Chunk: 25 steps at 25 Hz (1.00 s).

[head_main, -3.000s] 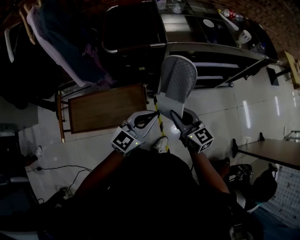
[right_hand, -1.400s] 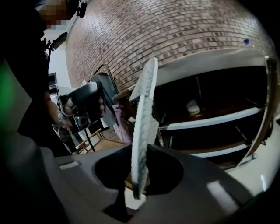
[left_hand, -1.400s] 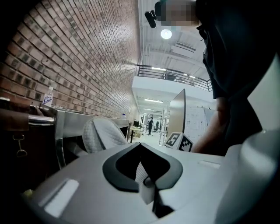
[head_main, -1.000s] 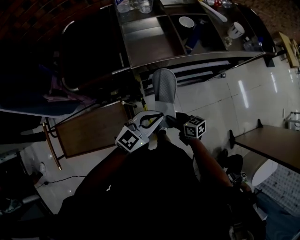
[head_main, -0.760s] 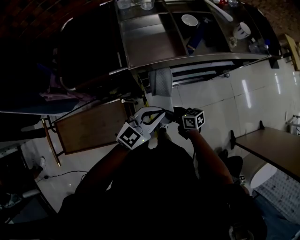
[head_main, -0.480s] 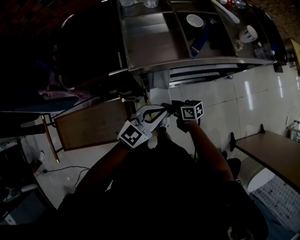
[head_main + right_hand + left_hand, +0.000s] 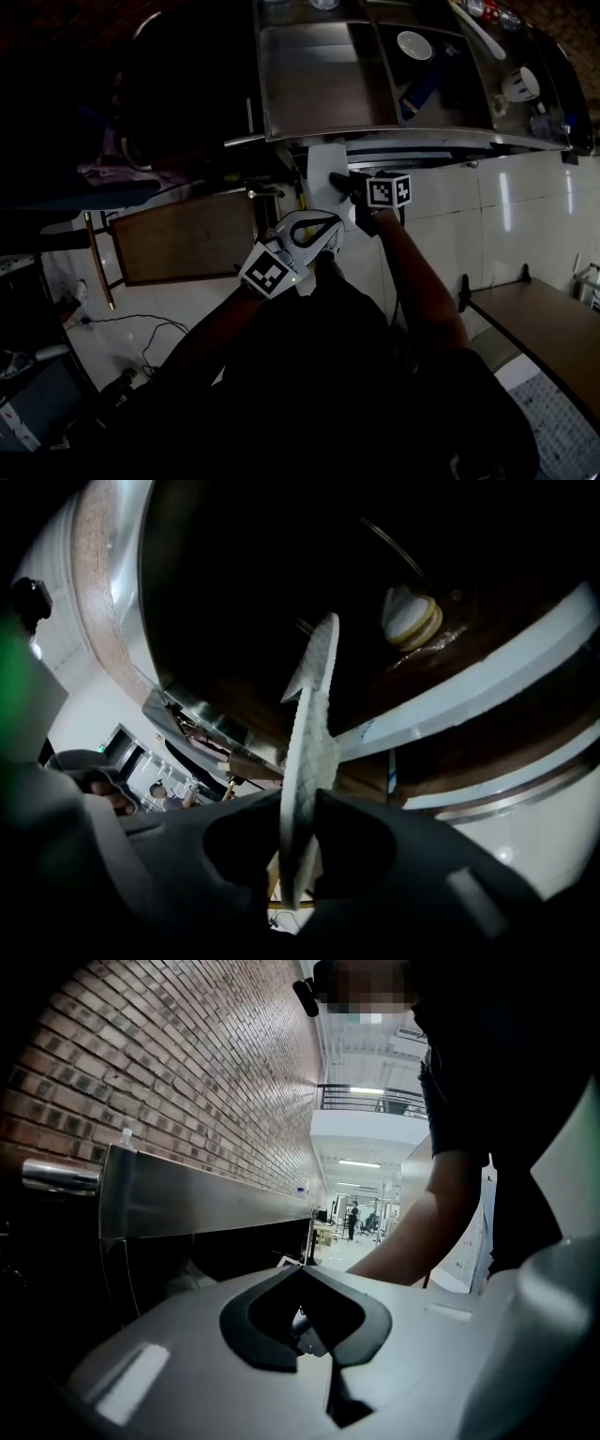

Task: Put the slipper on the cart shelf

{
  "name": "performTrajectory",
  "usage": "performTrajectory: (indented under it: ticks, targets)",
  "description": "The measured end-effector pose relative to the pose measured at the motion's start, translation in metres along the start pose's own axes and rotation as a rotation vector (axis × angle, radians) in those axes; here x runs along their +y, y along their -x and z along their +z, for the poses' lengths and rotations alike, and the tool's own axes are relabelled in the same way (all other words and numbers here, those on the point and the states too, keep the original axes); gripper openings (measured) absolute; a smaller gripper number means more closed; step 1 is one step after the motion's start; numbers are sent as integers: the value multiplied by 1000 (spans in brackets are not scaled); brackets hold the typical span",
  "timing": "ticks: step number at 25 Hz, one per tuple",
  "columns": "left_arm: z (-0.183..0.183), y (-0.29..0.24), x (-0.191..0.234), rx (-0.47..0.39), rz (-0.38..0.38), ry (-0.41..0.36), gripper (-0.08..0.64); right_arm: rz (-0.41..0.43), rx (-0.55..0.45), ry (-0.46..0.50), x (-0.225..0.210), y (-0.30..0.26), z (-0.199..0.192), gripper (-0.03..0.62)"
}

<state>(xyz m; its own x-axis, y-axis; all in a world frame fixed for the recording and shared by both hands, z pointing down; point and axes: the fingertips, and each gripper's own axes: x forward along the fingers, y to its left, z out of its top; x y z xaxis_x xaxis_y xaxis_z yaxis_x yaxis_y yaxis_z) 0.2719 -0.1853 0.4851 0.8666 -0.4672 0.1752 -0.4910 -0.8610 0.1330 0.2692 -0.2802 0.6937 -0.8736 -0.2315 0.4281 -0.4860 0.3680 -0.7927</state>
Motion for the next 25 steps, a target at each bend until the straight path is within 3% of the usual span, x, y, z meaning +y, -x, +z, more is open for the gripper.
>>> performTrajectory:
  ticks: [9,25]
  targets:
    - [-6,1,5,7,46,19,0,-73,-65,95,-17,-12,46,67]
    - [-13,-3,15,26,76,35,0,-162,-352,125,-29,-15,107,69]
